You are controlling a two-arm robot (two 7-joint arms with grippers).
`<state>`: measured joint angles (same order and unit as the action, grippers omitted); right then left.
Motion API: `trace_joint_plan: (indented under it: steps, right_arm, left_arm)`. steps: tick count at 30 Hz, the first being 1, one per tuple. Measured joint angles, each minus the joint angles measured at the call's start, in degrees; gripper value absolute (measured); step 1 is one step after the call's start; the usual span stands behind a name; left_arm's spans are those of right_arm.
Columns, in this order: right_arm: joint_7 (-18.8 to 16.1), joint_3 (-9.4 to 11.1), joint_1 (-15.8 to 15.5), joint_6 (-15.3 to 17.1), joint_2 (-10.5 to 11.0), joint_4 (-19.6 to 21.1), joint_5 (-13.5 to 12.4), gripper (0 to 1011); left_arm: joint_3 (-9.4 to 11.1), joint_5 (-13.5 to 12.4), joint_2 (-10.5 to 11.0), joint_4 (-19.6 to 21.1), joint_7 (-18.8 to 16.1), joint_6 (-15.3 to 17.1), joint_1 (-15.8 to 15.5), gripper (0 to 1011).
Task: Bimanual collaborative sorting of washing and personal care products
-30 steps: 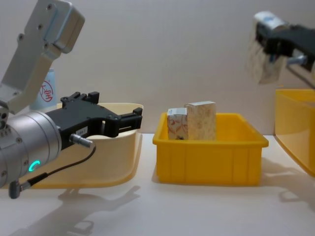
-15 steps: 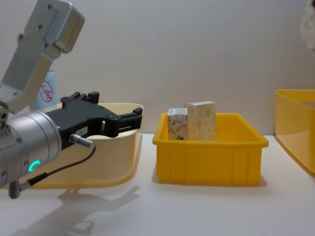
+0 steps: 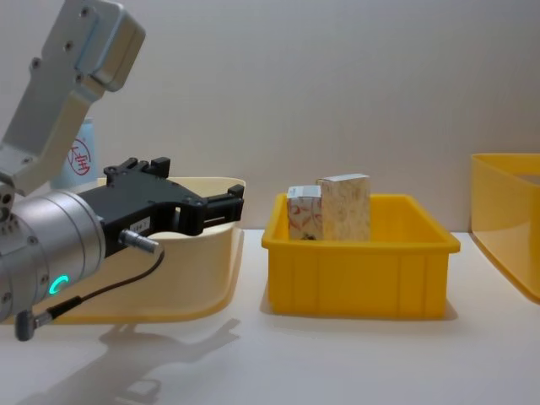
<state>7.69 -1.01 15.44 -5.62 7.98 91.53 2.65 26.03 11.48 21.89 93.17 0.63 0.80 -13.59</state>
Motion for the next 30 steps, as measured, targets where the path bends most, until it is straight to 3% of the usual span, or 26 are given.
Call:
trace_joint_plan:
  steps: [14, 30]
  right_arm:
    - [0.8, 1.2, -1.3, 10.7, -1.2, 1.5, 1.4, 408]
    - [-0.8, 1.1, -0.3, 17.3, -3.1, -1.9, 1.3, 408]
  left_arm:
    - [0.0, 0.0, 0.0, 0.0, 0.0, 0.0, 0.0, 1003]
    - [0.0, 0.0, 0.0, 0.0, 0.0, 0.0, 0.0, 1003]
